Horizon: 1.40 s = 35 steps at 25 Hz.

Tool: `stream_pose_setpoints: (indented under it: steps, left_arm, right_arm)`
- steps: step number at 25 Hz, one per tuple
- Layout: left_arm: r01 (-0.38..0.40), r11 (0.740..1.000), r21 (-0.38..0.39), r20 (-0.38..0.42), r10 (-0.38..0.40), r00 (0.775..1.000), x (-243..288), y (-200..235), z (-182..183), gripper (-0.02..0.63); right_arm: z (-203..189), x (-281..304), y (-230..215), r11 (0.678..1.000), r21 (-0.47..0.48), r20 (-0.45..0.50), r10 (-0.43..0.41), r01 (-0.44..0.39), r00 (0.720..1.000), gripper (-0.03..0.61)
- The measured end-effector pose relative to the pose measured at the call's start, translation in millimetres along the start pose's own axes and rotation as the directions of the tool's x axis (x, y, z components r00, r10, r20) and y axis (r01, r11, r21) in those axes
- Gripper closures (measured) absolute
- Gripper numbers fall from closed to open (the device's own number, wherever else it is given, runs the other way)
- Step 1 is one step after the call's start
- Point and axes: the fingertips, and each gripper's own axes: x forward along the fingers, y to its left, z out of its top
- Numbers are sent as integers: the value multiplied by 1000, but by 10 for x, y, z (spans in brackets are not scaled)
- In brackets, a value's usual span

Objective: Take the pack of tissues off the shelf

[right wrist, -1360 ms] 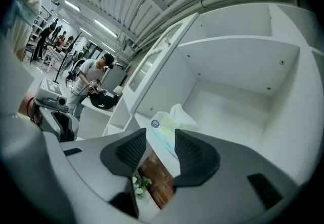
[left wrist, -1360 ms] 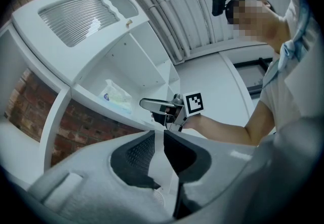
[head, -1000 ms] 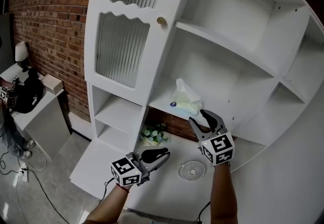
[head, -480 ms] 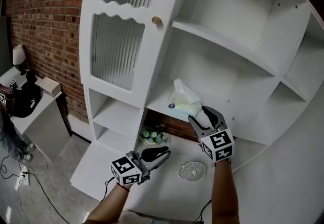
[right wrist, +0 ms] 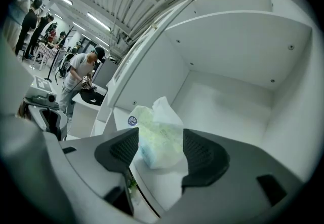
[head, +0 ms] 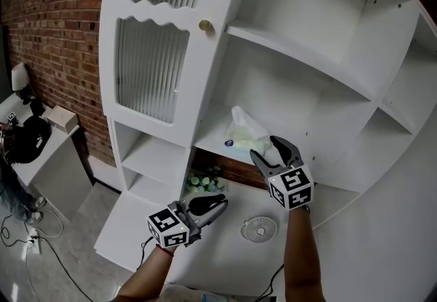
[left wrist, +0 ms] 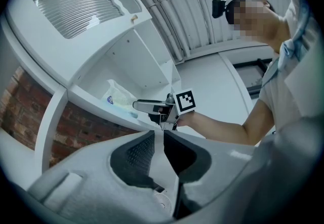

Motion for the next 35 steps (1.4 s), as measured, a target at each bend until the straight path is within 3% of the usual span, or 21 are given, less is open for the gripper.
stream_pose_setpoints:
  steps: [7, 22, 29, 35]
  left_arm:
    - [7, 1000, -2, 7, -7, 1000, -11, 47, 13, 554]
    - [1, 1000, -9, 15, -1, 1000, -71, 141, 33, 554]
    - [2, 1000, -14, 11, -2, 1000, -67, 141, 6, 554]
    - [2, 1000, -11, 11, -2, 1000, -53, 133, 3, 554]
  right_arm:
    - [-65, 96, -92, 1000, 12, -58, -22, 22, 998, 304]
    - [-175, 269, -67, 999, 45, -131, 27, -22, 991, 312]
    - [-202, 286, -33, 998, 57, -132, 47, -40, 990, 359]
    - [-210, 288, -19, 999, 5, -146, 35, -34, 989, 485]
